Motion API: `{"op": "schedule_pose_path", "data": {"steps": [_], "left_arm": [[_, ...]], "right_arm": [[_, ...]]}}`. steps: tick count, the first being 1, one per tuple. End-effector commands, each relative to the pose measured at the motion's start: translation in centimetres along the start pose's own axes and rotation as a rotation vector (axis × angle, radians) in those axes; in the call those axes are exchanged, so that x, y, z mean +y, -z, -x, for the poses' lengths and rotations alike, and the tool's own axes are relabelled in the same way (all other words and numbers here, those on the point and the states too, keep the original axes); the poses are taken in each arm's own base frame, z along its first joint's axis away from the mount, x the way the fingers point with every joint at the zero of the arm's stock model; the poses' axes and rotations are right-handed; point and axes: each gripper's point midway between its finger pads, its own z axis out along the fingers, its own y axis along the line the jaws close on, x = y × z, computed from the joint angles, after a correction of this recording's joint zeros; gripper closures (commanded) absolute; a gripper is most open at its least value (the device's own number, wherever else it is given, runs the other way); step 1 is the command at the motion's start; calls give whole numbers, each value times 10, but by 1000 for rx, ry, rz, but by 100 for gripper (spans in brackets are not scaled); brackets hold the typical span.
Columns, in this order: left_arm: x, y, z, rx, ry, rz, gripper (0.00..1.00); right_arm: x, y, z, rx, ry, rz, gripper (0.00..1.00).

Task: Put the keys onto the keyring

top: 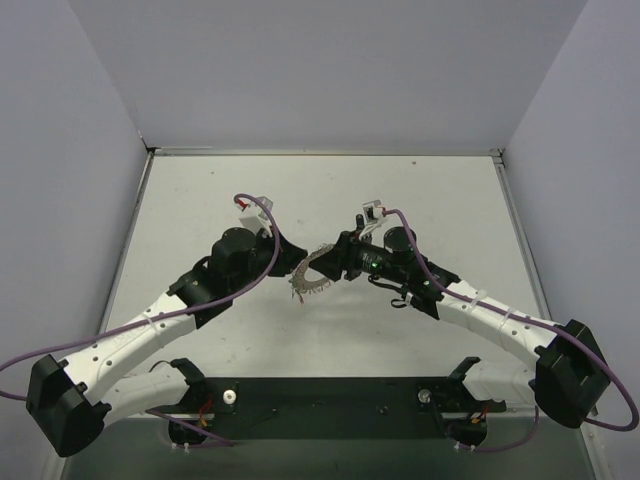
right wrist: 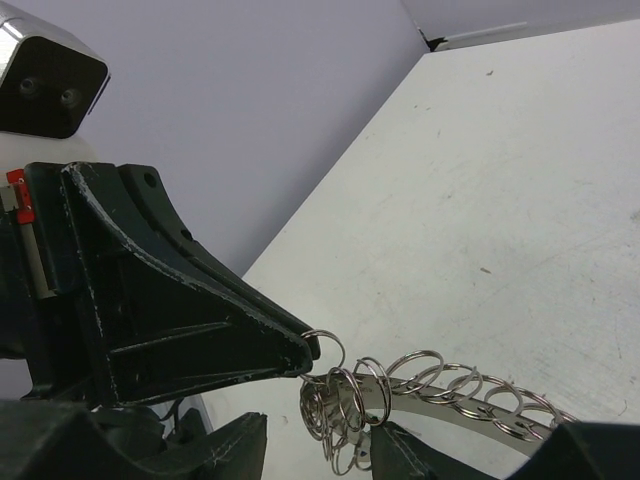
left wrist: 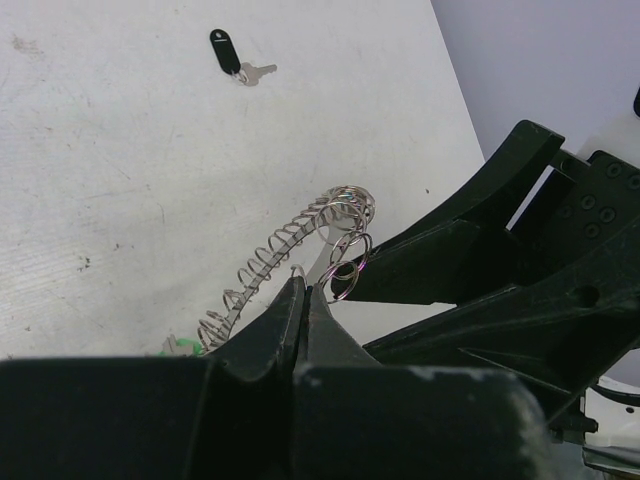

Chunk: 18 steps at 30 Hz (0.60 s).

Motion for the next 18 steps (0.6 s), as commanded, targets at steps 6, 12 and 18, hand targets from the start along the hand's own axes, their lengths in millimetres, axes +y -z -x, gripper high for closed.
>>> {"op": "schedule_pose_path", "data": {"steps": [6,12,18], "left_arm": [[-21,6,24,-91,10,-87,100],[-22,7,25,-93,11,-91,100],[-22,9,27,-104,11,-90,100]], "right_arm": [[28,0,30,-109,2,106,56],[22,-5,25,-96,-6,93,58],[12,-8,19,-78,-19,53,60]]}}
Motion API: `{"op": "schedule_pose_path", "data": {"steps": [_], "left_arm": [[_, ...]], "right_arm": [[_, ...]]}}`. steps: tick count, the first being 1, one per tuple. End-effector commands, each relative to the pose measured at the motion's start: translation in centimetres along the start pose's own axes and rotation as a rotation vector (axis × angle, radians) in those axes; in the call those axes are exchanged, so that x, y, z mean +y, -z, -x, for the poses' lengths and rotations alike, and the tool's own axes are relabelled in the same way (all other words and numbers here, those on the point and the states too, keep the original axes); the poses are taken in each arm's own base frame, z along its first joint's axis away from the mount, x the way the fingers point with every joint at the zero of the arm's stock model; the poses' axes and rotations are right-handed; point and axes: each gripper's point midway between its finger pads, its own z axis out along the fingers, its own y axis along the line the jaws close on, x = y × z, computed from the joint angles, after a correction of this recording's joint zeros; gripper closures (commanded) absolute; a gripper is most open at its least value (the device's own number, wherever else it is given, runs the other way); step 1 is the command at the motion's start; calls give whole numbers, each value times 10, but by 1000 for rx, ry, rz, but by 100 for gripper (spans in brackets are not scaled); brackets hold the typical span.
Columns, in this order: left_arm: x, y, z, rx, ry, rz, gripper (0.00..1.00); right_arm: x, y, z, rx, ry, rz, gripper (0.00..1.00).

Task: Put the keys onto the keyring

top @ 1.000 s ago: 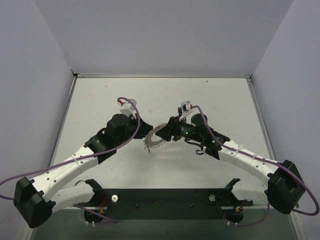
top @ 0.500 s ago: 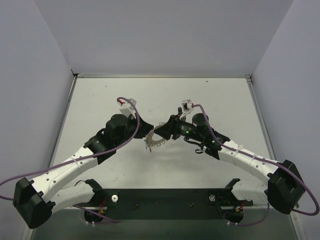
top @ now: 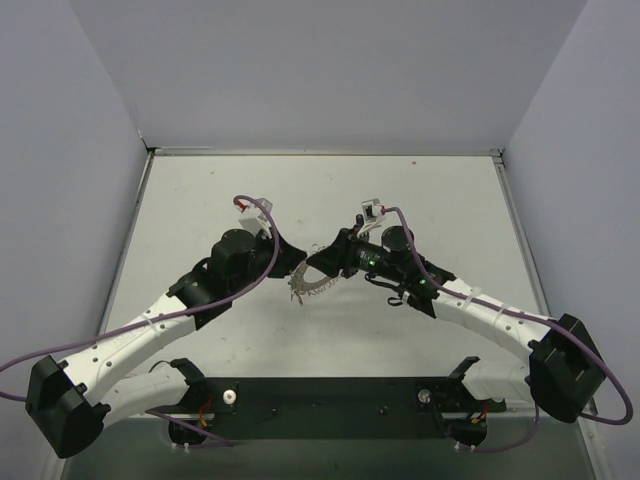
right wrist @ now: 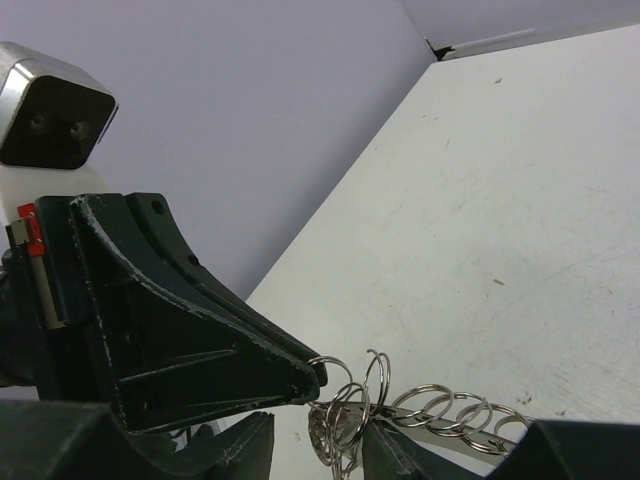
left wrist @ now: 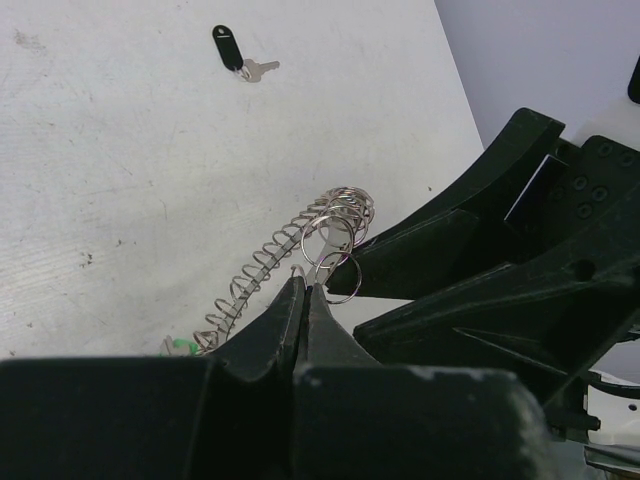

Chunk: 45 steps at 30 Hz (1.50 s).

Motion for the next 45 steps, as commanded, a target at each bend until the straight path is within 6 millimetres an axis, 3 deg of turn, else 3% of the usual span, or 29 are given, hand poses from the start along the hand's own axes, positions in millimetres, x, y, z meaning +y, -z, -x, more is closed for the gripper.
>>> {"op": "schedule_pose_path", "data": {"steps": [1,7,14,26,28,29,30,33,36,39,40,45], "left_arm": [[-24,9,29,-103,11,-88,100],[-24,9,29,-102,10,-92,100],[-23,8,27,-99,9,-88,100],[-14,14,34,-118,-17,-51,99],[-7,17,37,-117,-25,-24,85],[-5,18,39,-118,-28,-12,58],[-1,21,41,-124,-30,5,47],[12,28,47,-145,-40,71,29],[14,35,52,-171,-78,65,27],[-7,40,55,-184,-155,-60,29],[-25,43,56,-186,-186,-155,30],[-51,50,52,-174,-270,-311,32]], "right_arm": [[6,-2,11,-46,11,14,62],[5,-1,13,-59,9,10,73],[10,2,13,-68,24,41,99],[18,9,13,-58,225,103,100],[22,13,12,-58,280,125,100],[23,13,11,-53,297,137,100],[25,14,12,-53,313,147,100],[31,17,10,-38,359,184,100],[36,18,7,-25,387,222,100],[41,19,4,-11,412,261,100],[44,20,6,-11,421,269,100],[53,23,-1,74,469,329,100]]}}
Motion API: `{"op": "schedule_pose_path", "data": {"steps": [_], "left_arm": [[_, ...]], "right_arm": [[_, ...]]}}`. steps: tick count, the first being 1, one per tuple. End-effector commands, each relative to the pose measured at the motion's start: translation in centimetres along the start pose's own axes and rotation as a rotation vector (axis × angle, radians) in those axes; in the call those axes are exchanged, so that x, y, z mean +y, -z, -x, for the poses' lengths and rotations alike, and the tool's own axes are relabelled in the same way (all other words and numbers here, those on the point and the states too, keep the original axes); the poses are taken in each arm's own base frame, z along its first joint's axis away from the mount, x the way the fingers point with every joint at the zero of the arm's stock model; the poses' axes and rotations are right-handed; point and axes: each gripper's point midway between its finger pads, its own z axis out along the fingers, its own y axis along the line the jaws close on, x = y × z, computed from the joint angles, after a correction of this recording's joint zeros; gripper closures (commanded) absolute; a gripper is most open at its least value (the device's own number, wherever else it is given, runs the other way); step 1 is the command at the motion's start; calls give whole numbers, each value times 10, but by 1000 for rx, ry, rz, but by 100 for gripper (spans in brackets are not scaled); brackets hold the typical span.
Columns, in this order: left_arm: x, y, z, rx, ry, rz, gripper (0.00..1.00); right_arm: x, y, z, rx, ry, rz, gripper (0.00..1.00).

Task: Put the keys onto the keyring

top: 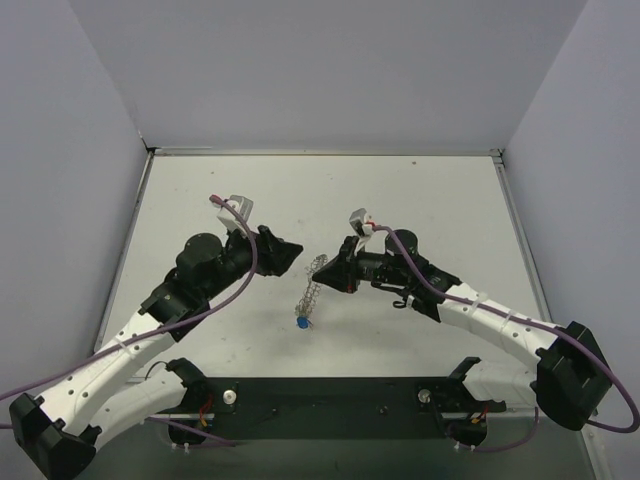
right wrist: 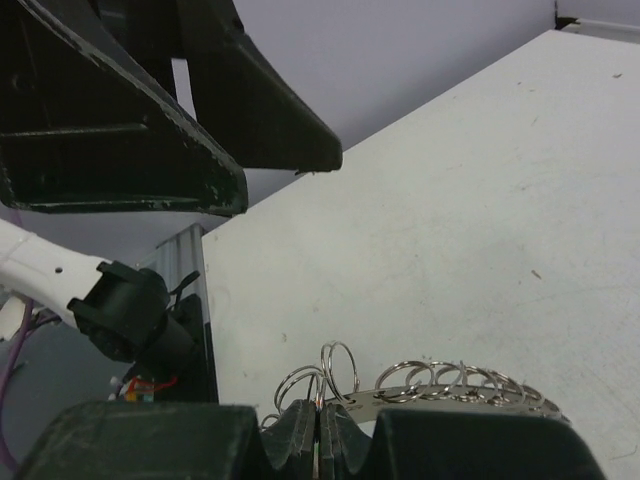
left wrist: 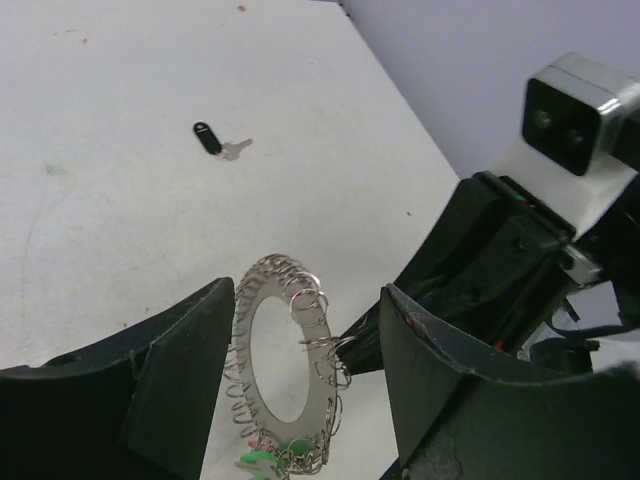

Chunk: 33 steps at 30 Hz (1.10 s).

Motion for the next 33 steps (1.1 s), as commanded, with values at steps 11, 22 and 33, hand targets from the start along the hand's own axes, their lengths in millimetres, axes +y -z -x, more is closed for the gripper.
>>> {"op": "schedule_pose_path", "data": {"steps": [11,22,33], "left_arm": [[-59,2,-11,105,-209,-376,36],[-67,11,-19,107,-223,-455,49],[-58,5,-26,109,-232,-425,74]], "right_arm": [[50,14,43,-36,172,297,100],[49,27,51,-44,180,328,100],[40,34,66,-115,173,244,100]]}}
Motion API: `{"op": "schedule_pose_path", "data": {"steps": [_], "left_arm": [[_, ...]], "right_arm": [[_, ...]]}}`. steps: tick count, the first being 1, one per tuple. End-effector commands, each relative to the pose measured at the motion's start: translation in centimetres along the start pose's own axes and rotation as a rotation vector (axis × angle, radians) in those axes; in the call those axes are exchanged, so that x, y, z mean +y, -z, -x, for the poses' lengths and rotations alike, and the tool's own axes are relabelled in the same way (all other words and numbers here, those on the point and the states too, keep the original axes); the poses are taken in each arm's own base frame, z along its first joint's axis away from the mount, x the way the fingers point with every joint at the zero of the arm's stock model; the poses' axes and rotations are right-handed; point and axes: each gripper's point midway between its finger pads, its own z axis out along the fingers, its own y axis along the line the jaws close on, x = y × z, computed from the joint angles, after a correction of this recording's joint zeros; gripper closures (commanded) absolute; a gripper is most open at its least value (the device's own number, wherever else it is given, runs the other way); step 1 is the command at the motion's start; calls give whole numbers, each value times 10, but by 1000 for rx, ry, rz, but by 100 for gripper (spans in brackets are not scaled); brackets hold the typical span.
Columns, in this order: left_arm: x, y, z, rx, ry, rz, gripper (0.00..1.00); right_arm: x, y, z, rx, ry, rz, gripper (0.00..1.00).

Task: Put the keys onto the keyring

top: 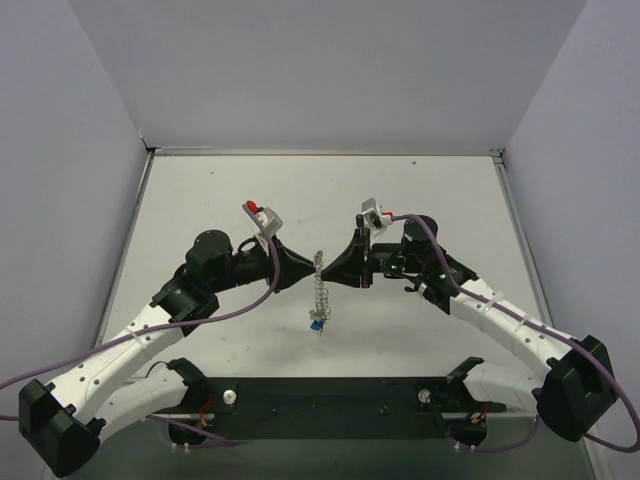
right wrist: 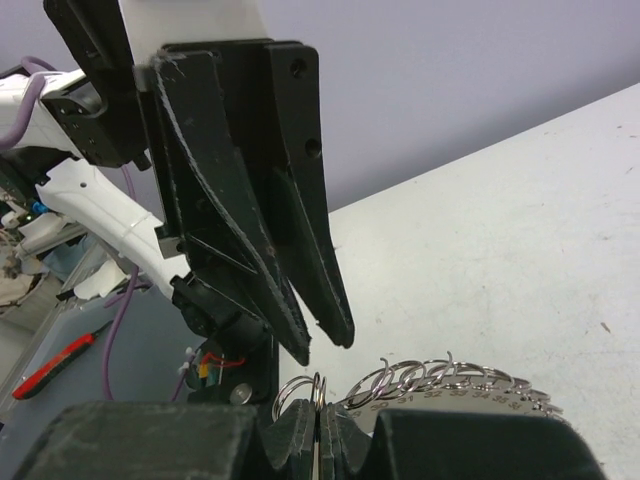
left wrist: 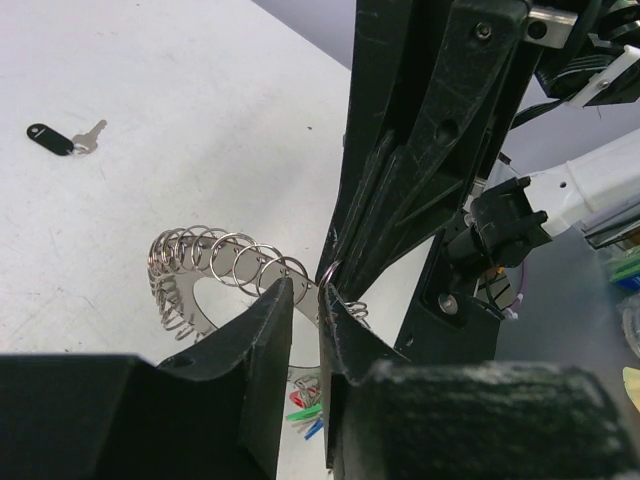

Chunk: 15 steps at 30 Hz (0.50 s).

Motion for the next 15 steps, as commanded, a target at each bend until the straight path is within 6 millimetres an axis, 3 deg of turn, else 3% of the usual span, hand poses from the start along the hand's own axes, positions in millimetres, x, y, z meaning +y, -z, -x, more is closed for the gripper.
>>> {"op": "schedule_pose_path", "data": {"steps": [1,15], "left_arm": [[0,0,10,-47,-46,-1,74],[-28,0,-4,-5,-76,-168,65]], "right_arm": [[10,5,41,-119,131,11,100],[0,7,44,-144,104,-38,100]]}}
